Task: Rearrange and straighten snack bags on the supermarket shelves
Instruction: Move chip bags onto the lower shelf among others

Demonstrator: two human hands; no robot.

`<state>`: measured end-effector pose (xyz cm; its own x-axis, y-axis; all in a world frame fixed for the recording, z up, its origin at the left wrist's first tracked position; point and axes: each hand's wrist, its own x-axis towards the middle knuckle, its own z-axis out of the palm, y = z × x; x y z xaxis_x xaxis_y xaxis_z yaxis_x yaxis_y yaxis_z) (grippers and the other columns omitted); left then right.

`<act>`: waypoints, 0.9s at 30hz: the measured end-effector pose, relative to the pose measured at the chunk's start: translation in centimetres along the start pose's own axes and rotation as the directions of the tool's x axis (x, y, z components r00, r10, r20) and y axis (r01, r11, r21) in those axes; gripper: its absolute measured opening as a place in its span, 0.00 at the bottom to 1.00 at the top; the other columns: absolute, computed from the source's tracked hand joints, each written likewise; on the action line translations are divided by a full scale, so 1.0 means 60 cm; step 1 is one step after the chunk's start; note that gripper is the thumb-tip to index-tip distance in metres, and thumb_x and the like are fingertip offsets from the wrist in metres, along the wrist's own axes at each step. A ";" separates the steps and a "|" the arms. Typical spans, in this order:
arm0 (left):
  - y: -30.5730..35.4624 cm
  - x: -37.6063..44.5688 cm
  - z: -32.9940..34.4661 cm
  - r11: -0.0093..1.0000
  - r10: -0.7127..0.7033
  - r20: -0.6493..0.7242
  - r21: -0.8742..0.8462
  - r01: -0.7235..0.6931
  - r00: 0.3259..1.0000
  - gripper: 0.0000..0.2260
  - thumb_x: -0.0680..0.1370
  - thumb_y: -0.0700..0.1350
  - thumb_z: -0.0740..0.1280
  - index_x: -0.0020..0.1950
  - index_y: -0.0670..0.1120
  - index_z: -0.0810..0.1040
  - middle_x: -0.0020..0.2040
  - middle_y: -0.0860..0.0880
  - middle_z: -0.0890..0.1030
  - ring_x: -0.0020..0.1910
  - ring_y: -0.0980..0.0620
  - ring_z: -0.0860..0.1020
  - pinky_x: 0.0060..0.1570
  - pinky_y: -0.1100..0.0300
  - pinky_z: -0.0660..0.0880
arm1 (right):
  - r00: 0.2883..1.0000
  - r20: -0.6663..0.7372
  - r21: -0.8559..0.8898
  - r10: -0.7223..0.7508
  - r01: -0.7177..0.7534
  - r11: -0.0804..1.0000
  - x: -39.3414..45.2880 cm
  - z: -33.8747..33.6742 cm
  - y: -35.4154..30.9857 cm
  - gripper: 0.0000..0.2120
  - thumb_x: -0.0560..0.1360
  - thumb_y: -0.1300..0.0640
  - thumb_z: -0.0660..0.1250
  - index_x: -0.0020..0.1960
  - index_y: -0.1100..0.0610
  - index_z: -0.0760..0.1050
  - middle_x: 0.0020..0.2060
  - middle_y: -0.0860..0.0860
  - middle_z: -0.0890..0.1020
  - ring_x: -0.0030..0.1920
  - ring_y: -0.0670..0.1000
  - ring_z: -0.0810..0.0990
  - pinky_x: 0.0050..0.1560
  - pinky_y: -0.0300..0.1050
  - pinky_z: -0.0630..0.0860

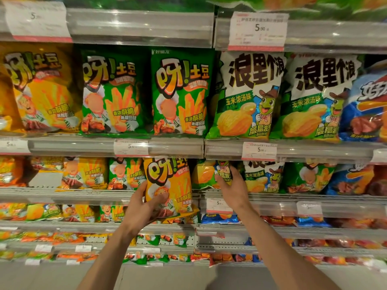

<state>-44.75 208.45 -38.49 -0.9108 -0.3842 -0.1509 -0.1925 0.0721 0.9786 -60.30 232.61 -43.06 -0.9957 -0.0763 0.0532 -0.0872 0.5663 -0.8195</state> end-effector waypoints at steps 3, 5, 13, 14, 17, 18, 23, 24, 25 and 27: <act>-0.001 0.000 -0.002 1.000 -0.010 0.000 -0.013 0.010 1.000 0.40 0.65 0.58 0.76 0.75 0.50 0.71 0.65 0.49 0.81 0.65 0.45 0.79 0.69 0.40 0.72 | 0.997 0.051 -0.097 -0.056 0.060 0.993 -0.007 -0.001 0.012 0.34 0.82 0.46 0.65 0.81 0.59 0.57 0.77 0.56 0.68 0.76 0.57 0.67 0.75 0.50 0.65; -0.003 0.000 -0.003 1.000 -0.012 0.003 -0.011 0.012 1.000 0.38 0.66 0.57 0.76 0.74 0.51 0.72 0.64 0.50 0.82 0.64 0.46 0.79 0.69 0.41 0.73 | 0.995 0.032 -0.183 -0.098 0.102 0.978 -0.017 0.004 0.015 0.36 0.82 0.46 0.64 0.83 0.57 0.51 0.80 0.57 0.61 0.78 0.57 0.64 0.76 0.53 0.65; -0.008 0.004 -0.004 1.000 -0.015 0.023 0.006 0.015 1.000 0.29 0.67 0.54 0.76 0.67 0.54 0.77 0.57 0.53 0.86 0.58 0.49 0.83 0.64 0.44 0.77 | 0.968 0.011 -0.238 -0.252 0.247 0.939 -0.037 0.014 0.030 0.24 0.84 0.55 0.62 0.79 0.54 0.64 0.78 0.53 0.66 0.78 0.54 0.64 0.78 0.51 0.61; -0.009 0.005 -0.004 1.000 -0.016 0.026 0.004 0.016 1.000 0.29 0.67 0.54 0.76 0.67 0.54 0.77 0.57 0.53 0.86 0.58 0.49 0.83 0.64 0.43 0.77 | 0.967 0.020 -0.226 -0.253 0.251 0.941 -0.034 0.012 0.031 0.24 0.84 0.55 0.62 0.79 0.54 0.64 0.78 0.52 0.67 0.78 0.53 0.64 0.78 0.52 0.63; -0.010 0.008 -0.006 1.000 -0.019 0.028 -0.003 0.019 0.999 0.29 0.67 0.54 0.76 0.67 0.54 0.77 0.58 0.53 0.86 0.59 0.49 0.83 0.63 0.44 0.77 | 0.966 0.056 -0.245 -0.253 0.259 0.934 -0.027 0.008 0.034 0.25 0.84 0.53 0.62 0.80 0.54 0.64 0.78 0.52 0.67 0.78 0.54 0.66 0.75 0.54 0.68; -0.012 0.010 -0.007 1.000 -0.018 0.029 -0.004 0.018 0.999 0.28 0.67 0.54 0.76 0.67 0.55 0.78 0.58 0.53 0.86 0.58 0.49 0.83 0.62 0.45 0.77 | 0.967 0.067 -0.244 -0.244 0.253 0.936 -0.028 0.008 0.035 0.25 0.84 0.53 0.61 0.80 0.54 0.63 0.79 0.52 0.66 0.77 0.54 0.66 0.74 0.55 0.69; -0.021 0.015 -0.011 1.000 0.001 0.052 -0.019 0.000 0.999 0.19 0.73 0.48 0.78 0.62 0.56 0.79 0.53 0.58 0.86 0.50 0.60 0.84 0.52 0.57 0.76 | 0.961 0.110 -0.357 -0.253 0.276 0.893 -0.048 0.010 0.053 0.29 0.85 0.51 0.59 0.83 0.50 0.53 0.81 0.50 0.58 0.81 0.52 0.58 0.78 0.53 0.63; -0.023 0.016 -0.014 1.000 0.007 0.055 -0.018 -0.006 0.998 0.18 0.74 0.46 0.77 0.62 0.56 0.79 0.53 0.59 0.86 0.50 0.62 0.83 0.51 0.60 0.75 | 0.958 0.130 -0.391 -0.254 0.285 0.875 -0.050 0.011 0.055 0.31 0.84 0.50 0.59 0.83 0.49 0.50 0.82 0.50 0.56 0.81 0.52 0.55 0.79 0.52 0.61; -0.025 0.016 -0.017 1.000 0.011 0.058 -0.017 -0.011 0.998 0.17 0.75 0.46 0.76 0.62 0.56 0.78 0.53 0.60 0.86 0.50 0.63 0.83 0.50 0.62 0.74 | 0.959 0.150 -0.399 -0.239 0.280 0.873 -0.050 0.011 0.053 0.32 0.84 0.50 0.60 0.83 0.49 0.49 0.82 0.50 0.54 0.82 0.52 0.54 0.80 0.52 0.60; -0.028 0.019 -0.023 1.000 0.023 0.070 -0.023 -0.021 0.997 0.17 0.75 0.46 0.76 0.62 0.57 0.78 0.53 0.61 0.86 0.51 0.63 0.83 0.49 0.64 0.74 | 0.970 0.158 -0.344 -0.182 0.227 0.911 -0.049 0.011 0.041 0.33 0.83 0.52 0.63 0.83 0.49 0.50 0.83 0.52 0.53 0.82 0.54 0.54 0.78 0.53 0.62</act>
<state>-44.96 206.59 -40.13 -0.9384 -0.3169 -0.1380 -0.1648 0.0591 0.9846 -57.55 233.68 -45.63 -0.9452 -0.3071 0.1107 -0.3167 0.7810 -0.5382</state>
